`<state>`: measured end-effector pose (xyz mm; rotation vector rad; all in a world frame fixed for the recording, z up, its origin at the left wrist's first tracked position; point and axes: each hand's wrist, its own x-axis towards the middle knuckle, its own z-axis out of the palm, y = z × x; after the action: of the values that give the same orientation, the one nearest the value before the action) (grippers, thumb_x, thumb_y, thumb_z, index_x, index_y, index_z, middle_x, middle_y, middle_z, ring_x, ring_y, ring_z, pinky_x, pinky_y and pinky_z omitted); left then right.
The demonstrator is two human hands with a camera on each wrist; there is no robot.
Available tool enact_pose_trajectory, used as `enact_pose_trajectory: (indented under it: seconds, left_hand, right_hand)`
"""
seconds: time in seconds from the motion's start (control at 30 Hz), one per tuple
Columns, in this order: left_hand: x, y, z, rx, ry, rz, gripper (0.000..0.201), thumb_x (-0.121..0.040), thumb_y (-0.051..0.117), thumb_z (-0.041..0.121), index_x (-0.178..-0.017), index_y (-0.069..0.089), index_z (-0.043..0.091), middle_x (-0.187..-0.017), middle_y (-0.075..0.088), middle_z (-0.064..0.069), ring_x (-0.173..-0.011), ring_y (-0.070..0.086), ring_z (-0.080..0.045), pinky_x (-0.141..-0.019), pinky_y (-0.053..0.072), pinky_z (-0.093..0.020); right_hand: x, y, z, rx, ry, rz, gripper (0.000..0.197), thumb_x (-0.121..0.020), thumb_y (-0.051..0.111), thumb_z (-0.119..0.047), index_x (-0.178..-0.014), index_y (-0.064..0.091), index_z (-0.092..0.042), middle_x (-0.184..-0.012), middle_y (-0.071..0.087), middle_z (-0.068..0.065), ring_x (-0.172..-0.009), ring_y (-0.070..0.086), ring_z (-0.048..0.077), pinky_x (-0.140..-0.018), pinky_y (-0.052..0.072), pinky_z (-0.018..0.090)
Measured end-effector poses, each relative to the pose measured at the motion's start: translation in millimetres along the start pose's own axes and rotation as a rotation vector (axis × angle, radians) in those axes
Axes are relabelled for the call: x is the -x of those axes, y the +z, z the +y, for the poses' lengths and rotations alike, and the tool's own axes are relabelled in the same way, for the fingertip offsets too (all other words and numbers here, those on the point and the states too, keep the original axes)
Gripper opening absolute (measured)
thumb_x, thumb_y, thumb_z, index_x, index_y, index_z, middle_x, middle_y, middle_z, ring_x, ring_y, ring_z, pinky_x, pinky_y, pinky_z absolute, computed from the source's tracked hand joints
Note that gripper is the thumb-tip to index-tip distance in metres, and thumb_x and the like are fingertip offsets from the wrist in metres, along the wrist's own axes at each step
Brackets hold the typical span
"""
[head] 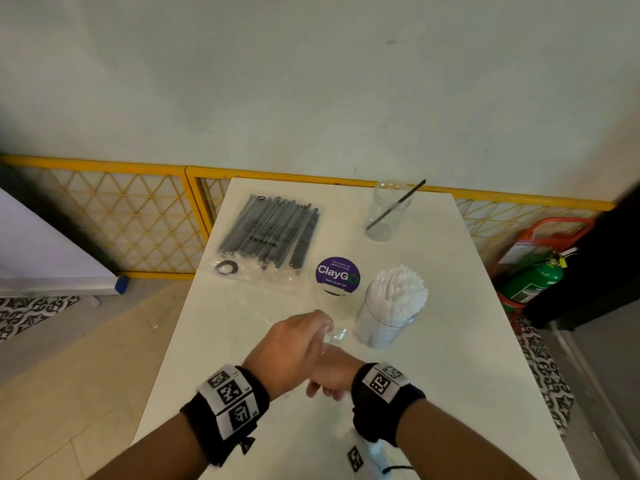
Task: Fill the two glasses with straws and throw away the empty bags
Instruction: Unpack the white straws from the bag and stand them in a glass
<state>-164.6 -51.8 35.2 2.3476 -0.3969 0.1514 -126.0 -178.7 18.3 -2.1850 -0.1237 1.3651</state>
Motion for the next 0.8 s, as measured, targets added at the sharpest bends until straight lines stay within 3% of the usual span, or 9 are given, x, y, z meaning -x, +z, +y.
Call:
enact_pose_trajectory:
  seconds: [0.07,0.23,0.4,0.47,0.53,0.63,0.7,0.73,0.8]
  left_hand:
    - [-3.8,1.3,-13.8,0.020,-0.055,0.006,0.013,-0.100,0.046,0.013,-0.098,0.058,0.017,-0.070,0.056,0.012,-0.063,0.055,-0.005,-0.060,0.036,-0.006]
    - [-3.4,16.5,-47.7,0.131,-0.385,-0.024,0.019,-0.099,0.046,0.008,-0.091,0.060,0.018,-0.064,0.060,0.008,-0.057,0.054,-0.005,-0.060,0.043,-0.014]
    - [-1.5,33.9,-56.3,0.349,-0.607,-0.156,0.024,-0.100,0.046,0.007,-0.086,0.064,0.015,-0.066,0.065,-0.001,-0.055,0.058,-0.013,-0.059,0.048,-0.022]
    - [-7.2,36.2,-49.7,0.468,-0.603,-0.180,0.021,-0.100,0.050,0.008,-0.090,0.067,0.013,-0.073,0.071,-0.006,-0.059,0.061,-0.014,-0.065,0.050,-0.032]
    - [-19.0,35.6,-36.8,0.580,-0.552,-0.171,0.016,-0.100,0.055,0.020,-0.096,0.069,0.015,-0.084,0.076,-0.006,-0.070,0.066,-0.015,-0.075,0.051,-0.037]
    - [-40.0,28.5,-8.0,0.732,-0.509,-0.164,0.048,-0.090,0.059,0.050,-0.104,0.067,0.006,-0.090,0.076,-0.007,-0.086,0.068,-0.020,-0.086,0.052,-0.039]
    - [-54.4,25.3,9.7,0.789,-0.499,-0.151,0.050,-0.091,0.061,0.050,-0.105,0.065,0.002,-0.096,0.074,-0.016,-0.091,0.068,-0.031,-0.091,0.053,-0.045]
    - [-60.4,24.8,16.2,0.799,-0.508,-0.129,0.044,-0.091,0.063,0.047,-0.102,0.066,0.005,-0.101,0.074,-0.016,-0.095,0.069,-0.036,-0.090,0.053,-0.048]
    - [-69.7,25.6,24.5,0.816,-0.545,-0.048,0.031,-0.091,0.066,0.039,-0.095,0.068,0.008,-0.098,0.076,-0.012,-0.092,0.071,-0.035,-0.075,0.052,-0.046]
  right_hand:
    - [5.8,-12.0,13.0,0.004,0.014,-0.018,0.014,-0.091,0.044,-0.021,-0.093,0.058,-0.018,-0.067,0.060,-0.001,-0.051,0.044,0.014,-0.045,0.034,0.022]
    - [29.8,-45.2,62.4,-0.144,0.132,-0.093,0.010,-0.072,0.041,-0.016,-0.071,0.050,-0.021,-0.049,0.038,-0.004,-0.037,0.025,0.009,-0.042,0.018,0.014]
    - [51.9,-64.5,89.8,-0.508,0.033,-0.012,0.014,-0.062,0.042,-0.012,-0.054,0.044,-0.023,-0.047,0.026,-0.005,-0.035,0.018,0.009,-0.040,0.014,0.010]
    - [53.3,-63.1,82.8,-0.600,-0.073,0.081,0.018,-0.070,0.042,-0.008,-0.058,0.048,-0.021,-0.051,0.023,-0.004,-0.037,0.017,0.009,-0.038,0.014,0.011]
    - [49.6,-58.0,70.2,-0.638,-0.161,0.157,0.022,-0.080,0.041,-0.004,-0.067,0.053,-0.017,-0.052,0.023,-0.003,-0.039,0.017,0.010,-0.039,0.013,0.013]
    - [39.8,-46.2,48.5,-0.686,-0.243,0.200,0.018,-0.086,0.048,-0.005,-0.074,0.059,-0.013,-0.052,0.025,0.000,-0.040,0.018,0.012,-0.041,0.013,0.016]
    - [34.7,-39.4,34.6,-0.703,-0.262,0.217,0.012,-0.085,0.053,-0.008,-0.075,0.057,-0.012,-0.054,0.024,0.002,-0.043,0.018,0.013,-0.042,0.014,0.018]
    - [32.7,-36.1,28.2,-0.705,-0.266,0.225,0.012,-0.085,0.054,-0.008,-0.074,0.056,-0.011,-0.054,0.024,0.002,-0.043,0.018,0.014,-0.042,0.014,0.019]
    - [27.5,-31.7,19.0,-0.705,-0.270,0.252,0.014,-0.088,0.053,-0.009,-0.075,0.053,-0.008,-0.052,0.027,0.003,-0.041,0.022,0.015,-0.042,0.019,0.021]
